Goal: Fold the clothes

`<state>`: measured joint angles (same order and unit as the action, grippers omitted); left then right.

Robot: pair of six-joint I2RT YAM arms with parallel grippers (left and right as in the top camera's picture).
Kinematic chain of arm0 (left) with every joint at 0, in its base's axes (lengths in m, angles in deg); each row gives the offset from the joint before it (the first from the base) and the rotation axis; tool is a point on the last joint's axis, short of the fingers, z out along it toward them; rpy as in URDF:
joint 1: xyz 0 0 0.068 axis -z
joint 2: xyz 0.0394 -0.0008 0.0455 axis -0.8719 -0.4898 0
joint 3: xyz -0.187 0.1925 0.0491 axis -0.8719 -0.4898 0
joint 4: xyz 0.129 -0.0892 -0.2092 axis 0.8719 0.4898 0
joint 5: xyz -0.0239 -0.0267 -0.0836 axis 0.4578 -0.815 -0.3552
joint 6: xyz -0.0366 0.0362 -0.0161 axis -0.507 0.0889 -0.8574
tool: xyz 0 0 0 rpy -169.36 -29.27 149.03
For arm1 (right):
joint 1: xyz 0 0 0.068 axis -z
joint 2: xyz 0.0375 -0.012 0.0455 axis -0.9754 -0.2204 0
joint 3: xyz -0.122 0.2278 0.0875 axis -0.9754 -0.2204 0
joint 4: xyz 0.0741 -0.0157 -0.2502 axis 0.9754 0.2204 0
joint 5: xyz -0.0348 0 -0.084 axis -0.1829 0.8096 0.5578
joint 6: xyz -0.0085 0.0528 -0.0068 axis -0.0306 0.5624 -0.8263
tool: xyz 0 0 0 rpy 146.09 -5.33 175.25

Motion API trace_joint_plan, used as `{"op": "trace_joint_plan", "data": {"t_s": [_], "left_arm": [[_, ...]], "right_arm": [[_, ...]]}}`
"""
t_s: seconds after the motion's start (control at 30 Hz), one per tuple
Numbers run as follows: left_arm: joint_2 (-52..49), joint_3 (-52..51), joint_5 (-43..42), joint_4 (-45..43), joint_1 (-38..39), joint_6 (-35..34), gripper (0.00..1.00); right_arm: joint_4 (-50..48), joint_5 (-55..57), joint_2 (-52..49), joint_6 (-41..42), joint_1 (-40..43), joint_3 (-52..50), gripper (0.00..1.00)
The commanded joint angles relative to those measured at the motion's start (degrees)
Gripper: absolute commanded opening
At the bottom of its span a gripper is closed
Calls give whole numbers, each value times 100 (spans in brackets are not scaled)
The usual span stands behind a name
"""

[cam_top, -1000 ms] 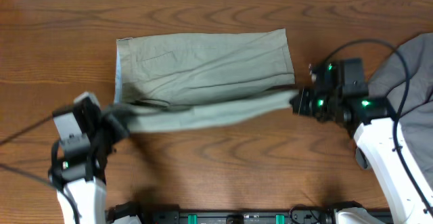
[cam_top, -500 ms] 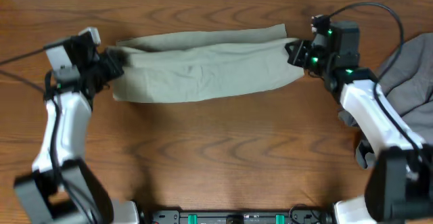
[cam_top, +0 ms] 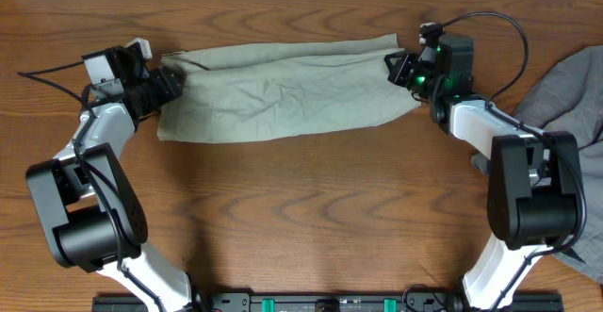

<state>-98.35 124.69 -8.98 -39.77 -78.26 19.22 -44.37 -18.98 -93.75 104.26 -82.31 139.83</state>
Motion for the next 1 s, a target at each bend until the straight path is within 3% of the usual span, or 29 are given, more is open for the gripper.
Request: {"op": "trace_joint_plan", "data": {"t_s": [0.0,0.13,0.2,0.23,0.3,0.37,0.4,0.5,0.63,0.8,0.97], "left_arm": [[20,138,166,-50,-68,28,64],[332,201,157,136,-291,-48,73],[514,201,140,382,-352,-52,73],[616,201,138,575,-361,-52,69],[739,201,-79,852,-337,109,54],[802,201,-522,1080,-223,297,19],[807,201,-767,1182,-138,289,6],[754,195,-1084,1309,363,326,6],[527,195,-35,1311,1058,527,6],[-7,195,911,1316,1436,529,6],[-588,195,1373,1537,1346,533,6]], "right_arm": [[20,-31,-140,-17,17,70,48],[22,-721,-116,-319,251,70,58],[35,-1200,-116,-466,428,70,56],[52,-1478,-116,-455,551,70,49],[42,-1967,-116,-400,726,72,40],[31,-2382,-116,-249,791,72,30],[39,-2564,-116,-240,778,72,27],[269,-2708,-116,-326,507,70,19],[951,-1840,-129,-431,-39,70,12],[2535,520,-164,-304,-636,70,15],[2837,1012,-164,-192,-448,70,13]]}}
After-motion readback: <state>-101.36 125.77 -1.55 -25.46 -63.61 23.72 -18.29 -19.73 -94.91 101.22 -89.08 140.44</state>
